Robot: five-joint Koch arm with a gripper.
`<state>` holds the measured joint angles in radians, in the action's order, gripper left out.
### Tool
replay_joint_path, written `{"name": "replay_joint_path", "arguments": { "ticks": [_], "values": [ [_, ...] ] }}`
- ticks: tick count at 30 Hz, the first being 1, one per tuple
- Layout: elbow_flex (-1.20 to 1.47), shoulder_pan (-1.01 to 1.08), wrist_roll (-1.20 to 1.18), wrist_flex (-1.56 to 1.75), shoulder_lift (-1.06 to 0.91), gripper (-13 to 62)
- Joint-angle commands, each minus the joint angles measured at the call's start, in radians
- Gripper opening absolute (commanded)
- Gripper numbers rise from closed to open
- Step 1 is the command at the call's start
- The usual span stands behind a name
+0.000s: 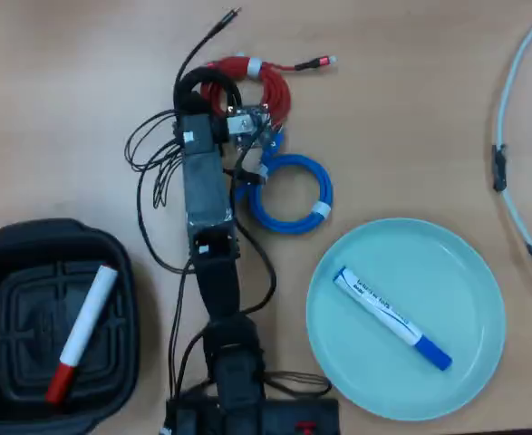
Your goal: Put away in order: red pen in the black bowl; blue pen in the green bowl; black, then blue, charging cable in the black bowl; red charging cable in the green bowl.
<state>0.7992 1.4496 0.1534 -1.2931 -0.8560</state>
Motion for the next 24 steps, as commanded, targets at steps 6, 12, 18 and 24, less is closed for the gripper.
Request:
{"name": "replay_joint_path", "arguments": {
  "ticks": [6,12,18,24],
  "values": [
    [-0.087,0.012,-0.002,0.031,0.023,56.2],
    [-0.089,0.015,0.0,0.031,0.025,56.2],
    [-0.092,0.014,0.003,0.031,0.029,56.1],
    [-0.092,0.012,0.003,0.031,0.029,42.5]
  ]
}}
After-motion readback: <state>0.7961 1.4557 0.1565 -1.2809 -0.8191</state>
